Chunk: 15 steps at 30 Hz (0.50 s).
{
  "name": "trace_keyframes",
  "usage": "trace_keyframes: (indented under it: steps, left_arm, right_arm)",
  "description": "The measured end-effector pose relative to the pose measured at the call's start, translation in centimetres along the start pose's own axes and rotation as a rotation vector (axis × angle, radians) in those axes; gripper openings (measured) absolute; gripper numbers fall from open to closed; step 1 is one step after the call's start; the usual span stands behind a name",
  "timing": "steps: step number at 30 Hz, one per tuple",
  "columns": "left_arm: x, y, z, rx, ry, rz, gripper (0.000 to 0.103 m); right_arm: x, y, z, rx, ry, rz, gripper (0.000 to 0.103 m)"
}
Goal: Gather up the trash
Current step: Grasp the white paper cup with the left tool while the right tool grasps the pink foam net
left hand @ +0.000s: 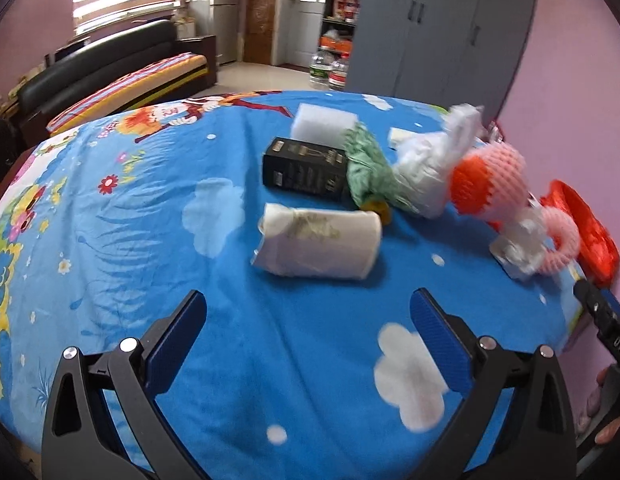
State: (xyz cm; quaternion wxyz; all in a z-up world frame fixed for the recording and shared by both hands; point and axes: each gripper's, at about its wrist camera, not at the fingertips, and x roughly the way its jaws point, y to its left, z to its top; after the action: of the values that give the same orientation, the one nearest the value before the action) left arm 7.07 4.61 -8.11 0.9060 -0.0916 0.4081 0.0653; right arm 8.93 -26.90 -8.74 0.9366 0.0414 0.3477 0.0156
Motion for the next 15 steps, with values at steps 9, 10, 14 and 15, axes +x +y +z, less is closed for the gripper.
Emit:
trace_keyframes:
  steps: [9, 10, 14, 15]
  left_arm:
    - [3.7, 0.1, 0.9, 0.038, 0.143, 0.034, 0.098]
    - [3.9, 0.2, 0.9, 0.023, 0.151, 0.031, 0.098]
    - [4.1, 0.5, 1.3, 0.013, 0.14, 0.059, 0.098]
    - [4.1, 0.7, 1.4, 0.009, 0.133, 0.07, 0.098]
  right_arm:
    - [3.7, -2.8, 1.9, 0.041, 0.011, -0.019, 0.096]
    - [3.9, -3.0, 2.2, 0.044, 0.01, -0.014, 0.096]
    - [4.7, -2.9, 3.5, 0.027, -0.019, 0.011, 0.087]
    - [5.1, -2.8, 3.6, 0.021, -0.013, 0.014, 0.079]
